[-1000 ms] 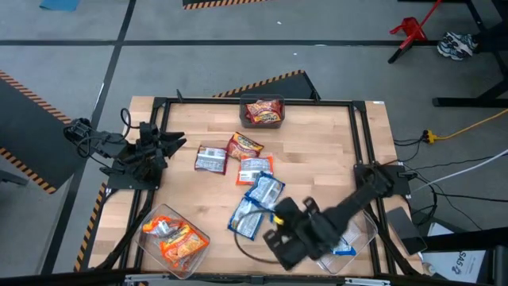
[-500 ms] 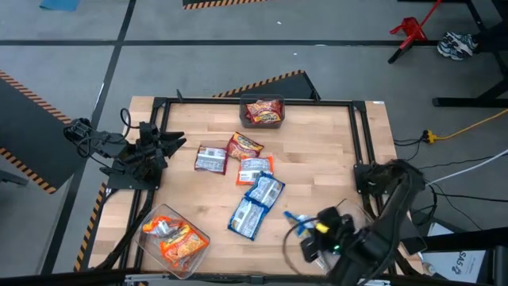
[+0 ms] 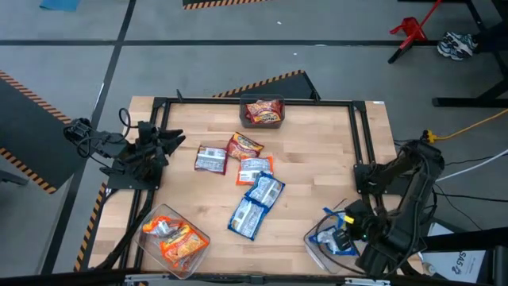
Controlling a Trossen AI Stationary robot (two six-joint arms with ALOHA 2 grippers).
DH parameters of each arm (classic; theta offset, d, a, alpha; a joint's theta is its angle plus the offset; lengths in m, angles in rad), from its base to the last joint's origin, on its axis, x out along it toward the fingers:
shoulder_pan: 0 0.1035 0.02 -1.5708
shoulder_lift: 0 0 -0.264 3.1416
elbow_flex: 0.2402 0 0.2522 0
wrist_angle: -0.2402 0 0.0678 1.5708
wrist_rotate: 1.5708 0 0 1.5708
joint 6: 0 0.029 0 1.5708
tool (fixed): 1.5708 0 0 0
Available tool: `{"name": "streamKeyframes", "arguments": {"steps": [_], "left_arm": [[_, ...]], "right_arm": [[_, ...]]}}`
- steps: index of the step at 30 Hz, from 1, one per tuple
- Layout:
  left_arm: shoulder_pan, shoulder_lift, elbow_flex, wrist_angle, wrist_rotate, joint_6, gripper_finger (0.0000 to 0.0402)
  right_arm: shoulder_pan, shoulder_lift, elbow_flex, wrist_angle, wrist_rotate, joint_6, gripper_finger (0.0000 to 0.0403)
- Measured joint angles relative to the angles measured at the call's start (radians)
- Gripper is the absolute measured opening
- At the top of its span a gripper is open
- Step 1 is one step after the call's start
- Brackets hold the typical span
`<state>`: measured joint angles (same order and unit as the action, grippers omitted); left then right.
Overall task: Sort Maruchan noodles
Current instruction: Put the blue noodle pack into the right transparent bin
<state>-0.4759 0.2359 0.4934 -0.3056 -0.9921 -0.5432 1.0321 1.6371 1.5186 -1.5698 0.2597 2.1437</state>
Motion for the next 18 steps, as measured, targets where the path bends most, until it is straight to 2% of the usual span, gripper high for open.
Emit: {"name": "streamKeyframes", "arguments": {"steps": [8,18], "left_arm": [[0.0,0.0,0.0,0.001,-0.06,-0.005,0.0176],[0.0,0.0,0.0,0.001,-0.071,-0.005,0.0176]], "right_arm": [[0.029,-0.001,-0.181,0.0,-0.145,0.0,0.0],[0.057,-0.001,-0.267,-0.001,-0.167,-0.022,0.0]]}}
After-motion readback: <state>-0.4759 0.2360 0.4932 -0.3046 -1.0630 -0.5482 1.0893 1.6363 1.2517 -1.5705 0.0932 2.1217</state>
